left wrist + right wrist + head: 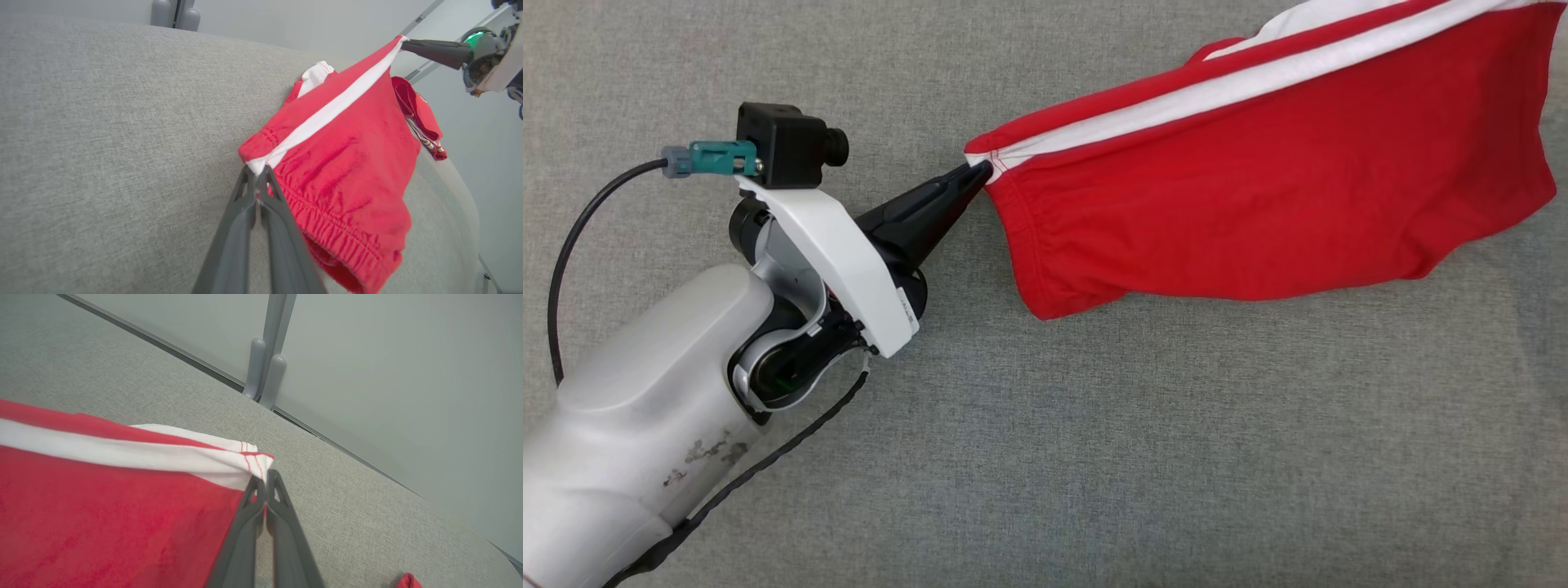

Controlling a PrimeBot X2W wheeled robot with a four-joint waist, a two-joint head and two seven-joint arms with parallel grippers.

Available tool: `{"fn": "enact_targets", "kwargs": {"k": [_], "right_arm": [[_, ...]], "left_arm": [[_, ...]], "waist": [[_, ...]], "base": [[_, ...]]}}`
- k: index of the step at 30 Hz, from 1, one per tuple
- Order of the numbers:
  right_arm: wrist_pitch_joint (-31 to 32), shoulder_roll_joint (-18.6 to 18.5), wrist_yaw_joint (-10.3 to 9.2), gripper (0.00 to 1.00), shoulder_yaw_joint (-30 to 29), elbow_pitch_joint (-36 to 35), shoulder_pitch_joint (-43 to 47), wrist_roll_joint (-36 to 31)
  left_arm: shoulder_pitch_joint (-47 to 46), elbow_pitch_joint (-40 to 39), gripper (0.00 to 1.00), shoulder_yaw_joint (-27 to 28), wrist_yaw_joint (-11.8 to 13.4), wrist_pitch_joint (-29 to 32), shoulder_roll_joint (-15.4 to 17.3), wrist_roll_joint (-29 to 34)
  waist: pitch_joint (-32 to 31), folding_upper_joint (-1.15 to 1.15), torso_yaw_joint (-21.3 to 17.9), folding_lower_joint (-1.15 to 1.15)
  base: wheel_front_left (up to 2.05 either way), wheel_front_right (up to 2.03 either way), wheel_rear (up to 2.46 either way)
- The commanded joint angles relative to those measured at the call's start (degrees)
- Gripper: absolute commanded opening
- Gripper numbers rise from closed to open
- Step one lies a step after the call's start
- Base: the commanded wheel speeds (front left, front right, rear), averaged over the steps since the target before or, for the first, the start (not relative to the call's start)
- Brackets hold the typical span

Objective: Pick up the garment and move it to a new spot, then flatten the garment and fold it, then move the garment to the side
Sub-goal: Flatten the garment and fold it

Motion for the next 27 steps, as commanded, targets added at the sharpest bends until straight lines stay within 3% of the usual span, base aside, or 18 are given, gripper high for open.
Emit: {"fn": "enact_targets", "kwargs": {"k": [1, 5, 6, 7, 9, 15, 17, 20, 21, 22, 24, 27], "right_arm": [[-0.63, -0.11, -0.13, 0.00, 0.97, 0.97, -1.46, -0.21], [-3.77, 0.88, -0.13, 0.00, 5.43, 5.06, -6.06, -0.12], [-4.71, 1.16, -0.13, 0.31, 6.36, 6.22, -6.97, -0.25], [-5.95, 1.41, -0.13, 1.00, 7.26, 7.21, -7.64, -0.32], [-9.04, 1.99, -0.12, 1.00, 8.59, 9.00, -8.85, -0.50], [-18.95, 3.00, -0.12, 1.00, 10.55, 13.51, -7.39, 0.88], [-22.14, 3.27, -0.12, 1.00, 10.41, 14.36, -5.19, 1.97], [-25.54, 3.92, -0.13, 1.00, 9.21, 15.56, -0.24, 5.05], [-26.21, 4.18, -0.13, 1.00, 8.56, 16.00, 1.95, 6.58], [-26.21, 4.18, -0.13, 1.00, 8.56, 16.00, 1.95, 6.58], [-26.60, 4.67, -0.13, 1.00, 8.11, 16.65, 6.25, 8.94], [-27.89, 5.69, -0.13, 1.00, 6.58, 17.36, 11.54, 12.05]], "left_arm": [[-1.19, 0.39, 0.00, -0.08, -0.08, -0.18, 0.17, -0.48], [-2.22, 1.49, 0.00, -0.87, -0.08, -0.54, -0.41, -1.03], [-2.37, 1.79, 0.00, -0.98, -0.09, -0.78, -0.62, -1.20], [-2.43, 2.15, 0.02, -1.07, -0.08, -1.14, -0.77, -1.23], [-2.71, 3.10, 1.00, -1.06, -0.09, -2.08, -1.15, -1.30], [-1.48, 5.12, 1.00, -1.55, -0.10, -6.31, -1.38, 0.42], [-0.54, 6.00, 1.00, -1.65, 1.31, -9.60, -0.94, 3.18], [1.67, 6.35, 1.00, -1.01, 6.51, -14.79, -0.80, 7.78], [2.82, 5.92, 1.00, -0.36, 8.78, -15.71, -0.91, 9.27], [2.82, 5.92, 1.00, -0.36, 8.78, -15.71, -0.91, 9.27], [6.08, 4.29, 1.00, 1.36, 12.93, -16.51, -1.40, 12.16], [12.25, -1.17, 1.00, 8.67, 19.78, -16.72, -3.33, 19.78]], "waist": [[0.41, 0.00, 0.27, 0.00], [1.26, 0.00, 0.76, 0.00], [1.39, 0.00, 0.85, 0.00], [1.47, 0.00, 0.92, 0.00], [1.53, 0.00, 0.98, 0.00], [-0.47, 0.00, 0.34, 0.00], [-1.89, 0.00, -0.06, 0.00], [-4.52, 0.00, -0.63, 0.00], [-5.39, 0.00, -0.79, 0.00], [-5.39, 0.00, -0.79, 0.00], [-7.06, 0.00, -1.03, 0.00], [-9.02, 0.00, -1.01, 0.00]], "base": [[0.00, 0.00, 0.00], [0.00, 0.00, 0.00], [0.00, 0.00, 0.00], [0.00, 0.00, 0.00], [0.00, 0.00, 0.00], [0.00, 0.00, 0.00], [0.00, 0.00, 0.00], [0.00, 0.00, 0.00], [0.00, 0.00, 0.00], [0.00, 0.00, 0.00], [0.00, 0.00, 0.00], [0.00, 0.00, 0.00]]}}
